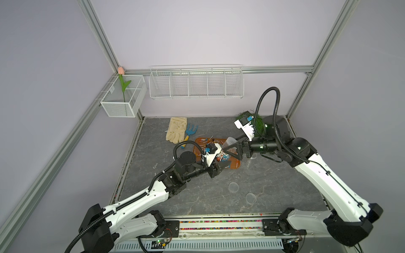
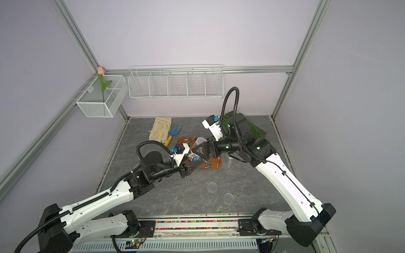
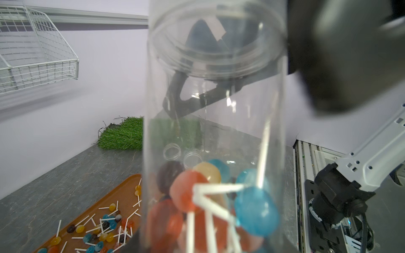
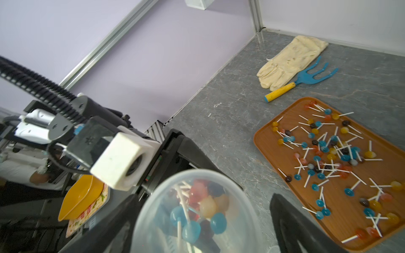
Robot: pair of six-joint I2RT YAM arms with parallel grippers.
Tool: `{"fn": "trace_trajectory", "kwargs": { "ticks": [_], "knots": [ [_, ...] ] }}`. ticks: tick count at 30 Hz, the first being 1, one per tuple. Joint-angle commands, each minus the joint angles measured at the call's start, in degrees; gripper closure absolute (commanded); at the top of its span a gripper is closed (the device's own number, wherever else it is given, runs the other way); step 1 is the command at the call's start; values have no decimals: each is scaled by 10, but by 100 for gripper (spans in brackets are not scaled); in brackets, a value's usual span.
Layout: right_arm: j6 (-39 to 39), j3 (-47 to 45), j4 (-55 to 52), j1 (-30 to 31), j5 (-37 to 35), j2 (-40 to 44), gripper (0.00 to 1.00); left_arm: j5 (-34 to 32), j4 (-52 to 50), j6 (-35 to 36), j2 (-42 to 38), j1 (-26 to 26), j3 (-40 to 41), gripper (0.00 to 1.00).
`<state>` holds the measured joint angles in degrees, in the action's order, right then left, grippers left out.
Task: Pour the candies out of the jar
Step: Pick up the jar from the center of the board, then unscrew the lid from the jar.
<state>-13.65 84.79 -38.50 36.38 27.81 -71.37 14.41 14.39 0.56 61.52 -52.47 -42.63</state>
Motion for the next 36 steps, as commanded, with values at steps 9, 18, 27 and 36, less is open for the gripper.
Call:
{"fn": "trace_trajectory", "kwargs": {
  "ticks": [9,18,27,36],
  "knots": [
    [-114,-25,139,22,-97,17,0,-47,48,-12,-16,-1,20,57],
    [-92,4,106,60,-150,-22,16,-57,47,-12,-25,-2,26,57],
    [-97,2,121,60,-147,-21,36,-55,49,-12,-25,-2,28,58],
    [-95,2,125,60,-149,-16,38,-55,49,-13,-25,-3,29,58]
  ]
}}
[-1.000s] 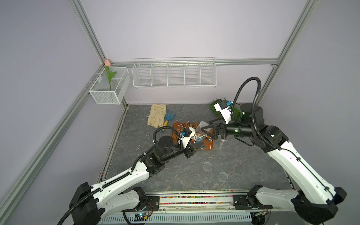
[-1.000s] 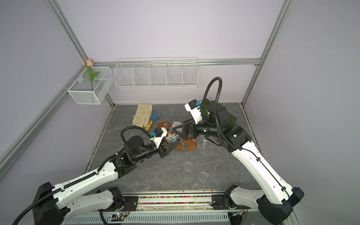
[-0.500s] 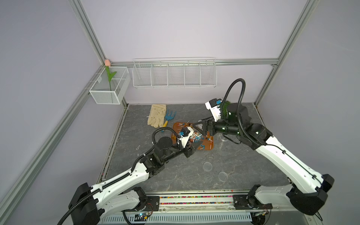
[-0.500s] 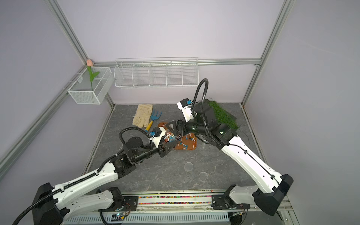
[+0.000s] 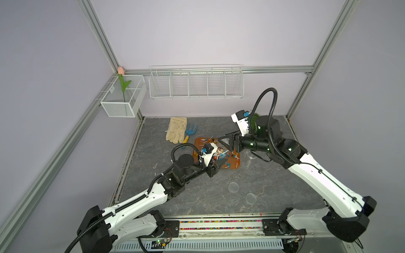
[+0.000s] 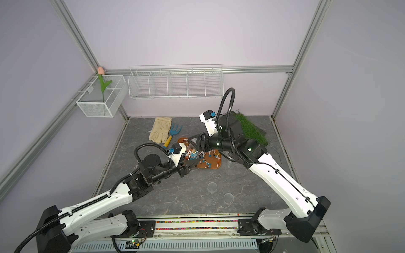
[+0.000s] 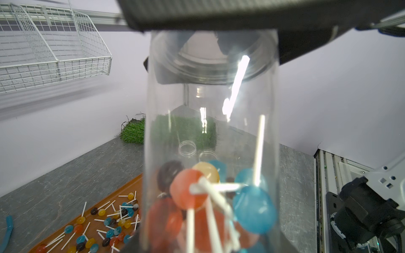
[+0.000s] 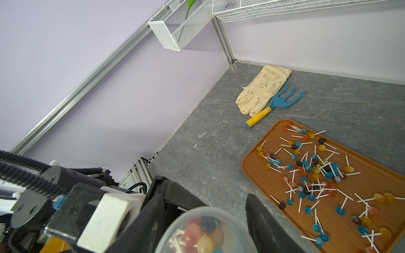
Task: Pour the candies out of the jar
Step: Unscrew the lid from the jar.
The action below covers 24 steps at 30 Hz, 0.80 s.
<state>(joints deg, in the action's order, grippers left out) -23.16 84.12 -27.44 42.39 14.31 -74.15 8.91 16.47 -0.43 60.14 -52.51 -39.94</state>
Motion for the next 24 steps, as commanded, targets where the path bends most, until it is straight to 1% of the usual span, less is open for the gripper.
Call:
{"fn": "trace_trajectory", "kwargs": {
  "ticks": [1,10,16,21,22,24],
  "knots": [
    [0,10,14,0,-14,12,38,0,29,-3,-11,-2,2,57],
    [-1,7,20,0,-1,16,34,-4,31,-7,-14,-3,5,58],
    [-1,6,19,1,-2,21,36,-3,29,-8,-16,-3,6,58],
    [-3,7,22,0,-1,27,32,-2,29,-11,-14,-2,6,58],
    [-3,7,22,0,0,27,32,-2,30,-12,-15,-3,6,57],
    [-2,7,18,0,2,26,36,-3,30,-11,-15,-3,6,58]
  ]
}}
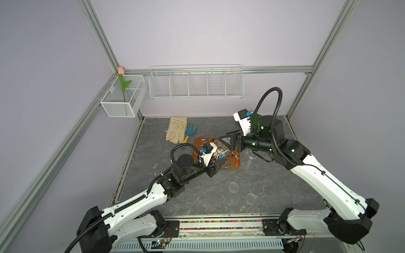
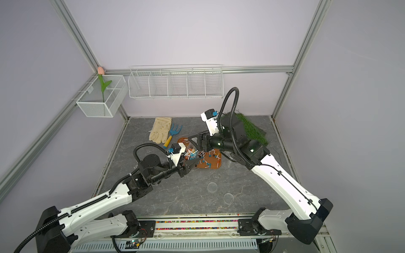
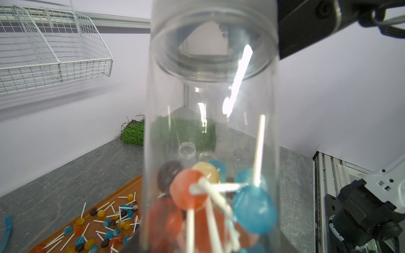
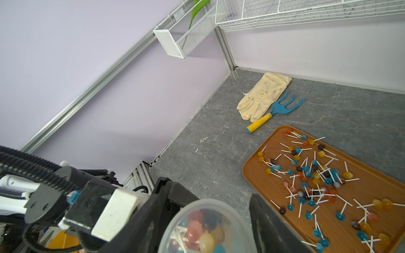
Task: Pour the candies out of the jar
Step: Unscrew the lid from the jar.
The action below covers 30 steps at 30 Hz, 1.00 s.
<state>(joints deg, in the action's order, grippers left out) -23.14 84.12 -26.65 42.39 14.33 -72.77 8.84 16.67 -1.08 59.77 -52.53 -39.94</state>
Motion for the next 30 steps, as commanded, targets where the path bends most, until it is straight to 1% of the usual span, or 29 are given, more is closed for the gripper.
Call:
{"fn": "trace_trajectory", "kwargs": {
  "ticks": [1,5,10,13,14,16,17,19,20,21,22,25,30],
  "knots": [
    [-1,6,9,0,1,12,38,-3,28,-4,-12,-2,6,58],
    [3,4,3,0,3,13,47,-3,26,-5,-16,-2,6,58],
    [13,13,-2,-2,10,10,53,-4,22,-13,-22,-2,5,58],
    [28,38,-12,-11,34,2,55,7,18,-27,-28,-2,3,58],
    [37,49,-15,-17,51,-2,55,13,17,-34,-32,-2,2,58],
    [71,70,-16,-28,112,-9,55,33,17,-48,-37,-2,1,57],
    [109,82,-19,-31,162,-11,56,45,19,-58,-40,-2,0,58],
    [203,94,-29,-36,283,-9,55,73,24,-78,-46,-3,-1,58],
    [257,97,-39,-38,355,-4,52,90,28,-88,-48,-2,-3,58],
    [302,99,-51,-39,406,0,50,107,30,-97,-50,-2,-5,58],
    [319,101,-56,-40,421,4,50,121,32,-105,-51,-2,-7,58],
    [338,115,-81,-43,429,-2,53,148,35,-119,-50,-2,-14,58],
    [322,114,-76,-44,434,-13,55,155,46,-119,-43,-2,-15,57]
  ]
}}
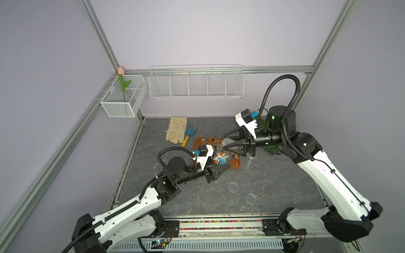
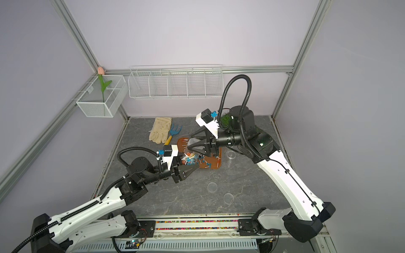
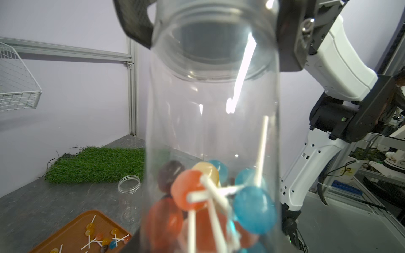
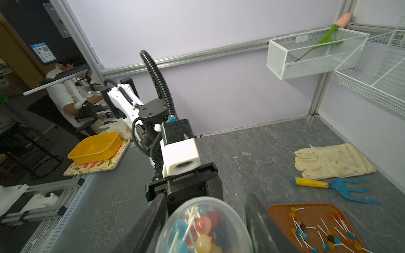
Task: Pour the candies out of the jar
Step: Unscrew the lid from the jar.
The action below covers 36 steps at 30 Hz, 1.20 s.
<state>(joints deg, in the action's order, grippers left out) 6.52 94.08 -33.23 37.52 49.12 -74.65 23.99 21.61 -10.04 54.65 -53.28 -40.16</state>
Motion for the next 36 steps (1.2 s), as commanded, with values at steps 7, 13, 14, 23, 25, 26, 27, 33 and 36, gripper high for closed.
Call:
{"fn": "trace_trajectory", "kwargs": {
  "ticks": [7,13,14,23,25,26,27,33,36],
  "knots": [
    [-43,-4,34,5,-8,26,4,-34,7,-22,-2,5,1,58],
    [-193,-29,94,5,-119,50,10,-64,24,-11,-13,5,22,57],
    [-215,-27,82,6,-154,49,9,-69,20,-5,-13,5,22,57],
    [-288,-35,26,45,-311,43,4,-140,-7,49,-13,5,29,57],
    [-291,-34,19,53,-327,36,2,-144,-12,54,-13,5,28,57],
    [-292,-35,18,58,-331,32,0,-147,-13,57,-14,5,28,57],
    [-292,-35,19,62,-333,28,0,-150,-17,58,-15,5,29,57],
    [-286,-25,25,88,-343,-1,10,-158,-30,66,-20,5,30,57],
    [-285,-22,25,92,-353,-11,22,-158,-34,68,-23,5,32,57]
  ]
}}
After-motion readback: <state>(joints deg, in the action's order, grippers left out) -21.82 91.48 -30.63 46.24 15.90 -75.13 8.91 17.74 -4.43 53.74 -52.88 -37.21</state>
